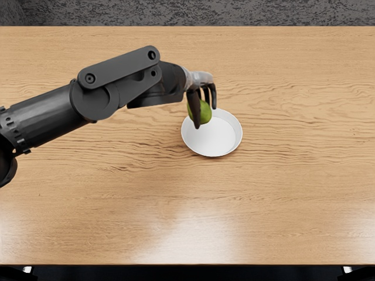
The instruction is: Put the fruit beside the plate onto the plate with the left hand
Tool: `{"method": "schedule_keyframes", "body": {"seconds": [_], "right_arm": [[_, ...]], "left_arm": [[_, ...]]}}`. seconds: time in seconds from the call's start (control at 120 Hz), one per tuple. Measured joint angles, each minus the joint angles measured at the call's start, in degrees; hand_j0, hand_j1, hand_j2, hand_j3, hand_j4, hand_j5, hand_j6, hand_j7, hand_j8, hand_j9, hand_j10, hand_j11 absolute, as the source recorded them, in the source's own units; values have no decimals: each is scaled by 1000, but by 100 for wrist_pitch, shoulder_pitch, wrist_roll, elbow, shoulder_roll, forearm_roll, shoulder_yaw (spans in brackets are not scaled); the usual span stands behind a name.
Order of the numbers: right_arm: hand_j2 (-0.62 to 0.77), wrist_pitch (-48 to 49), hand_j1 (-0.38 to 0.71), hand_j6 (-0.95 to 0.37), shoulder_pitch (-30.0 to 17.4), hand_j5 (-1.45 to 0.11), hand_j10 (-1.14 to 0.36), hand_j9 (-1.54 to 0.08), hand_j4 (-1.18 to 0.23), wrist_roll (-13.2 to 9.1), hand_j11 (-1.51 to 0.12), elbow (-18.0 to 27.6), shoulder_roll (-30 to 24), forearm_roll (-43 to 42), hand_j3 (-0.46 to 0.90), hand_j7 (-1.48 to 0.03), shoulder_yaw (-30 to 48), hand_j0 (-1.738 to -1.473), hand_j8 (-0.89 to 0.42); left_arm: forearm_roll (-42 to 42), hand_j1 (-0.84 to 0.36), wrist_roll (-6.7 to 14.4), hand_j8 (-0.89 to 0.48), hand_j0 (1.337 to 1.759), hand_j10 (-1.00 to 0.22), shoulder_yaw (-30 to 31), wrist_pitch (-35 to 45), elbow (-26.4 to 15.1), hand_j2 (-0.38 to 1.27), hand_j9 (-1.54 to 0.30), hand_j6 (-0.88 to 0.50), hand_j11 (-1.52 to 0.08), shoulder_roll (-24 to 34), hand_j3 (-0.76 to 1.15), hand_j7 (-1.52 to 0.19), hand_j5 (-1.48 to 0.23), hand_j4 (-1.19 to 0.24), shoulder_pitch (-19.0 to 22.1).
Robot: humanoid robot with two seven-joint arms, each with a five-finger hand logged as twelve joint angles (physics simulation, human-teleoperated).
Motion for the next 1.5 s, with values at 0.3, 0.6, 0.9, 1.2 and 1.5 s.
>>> {"method": "schedule_keyframes", "body": {"seconds": [0.3, 0.6, 0.9, 1.2, 1.5], "right_arm": [[0, -1, -349, -1, 0, 0, 0, 0, 0, 0, 0, 0, 0, 0, 0, 0, 1, -1658, 0], [0, 0, -349, -1, 0, 0, 0, 0, 0, 0, 0, 0, 0, 0, 0, 0, 1, -1658, 0], [0, 0, -349, -1, 14, 0, 0, 0, 0, 0, 0, 6, 0, -3, 0, 0, 0, -1658, 0], [0, 0, -349, -1, 23, 0, 0, 0, 0, 0, 0, 8, 0, -8, 0, 0, -16, -1658, 0], [0, 13, -349, -1, 34, 0, 0, 0, 0, 0, 0, 10, 0, -9, 0, 0, -25, -1658, 0]], "left_arm": [[-778, -59, 1, -350, 1656, -438, -226, 208, -56, 204, -570, -345, -570, 0, 0, -565, -559, -430, 52], [-919, 130, 1, -186, 1658, -206, -269, 284, -164, 69, -267, -185, -267, 0, 0, -266, -265, -204, 101], [-1227, 227, 1, -104, 1658, -108, -651, 763, -2583, 28, -140, -104, -140, 399, 0, -140, -139, -108, 658], [-2341, 189, 1, -135, 1658, -135, -1171, 857, -3965, 29, -176, -135, -176, 1835, 0, -176, -176, -136, 1669], [-3380, 292, 1, -48, 1658, -48, -1415, 553, -4700, 10, -62, -48, -62, 3248, 0, -62, -62, -48, 1678]]}}
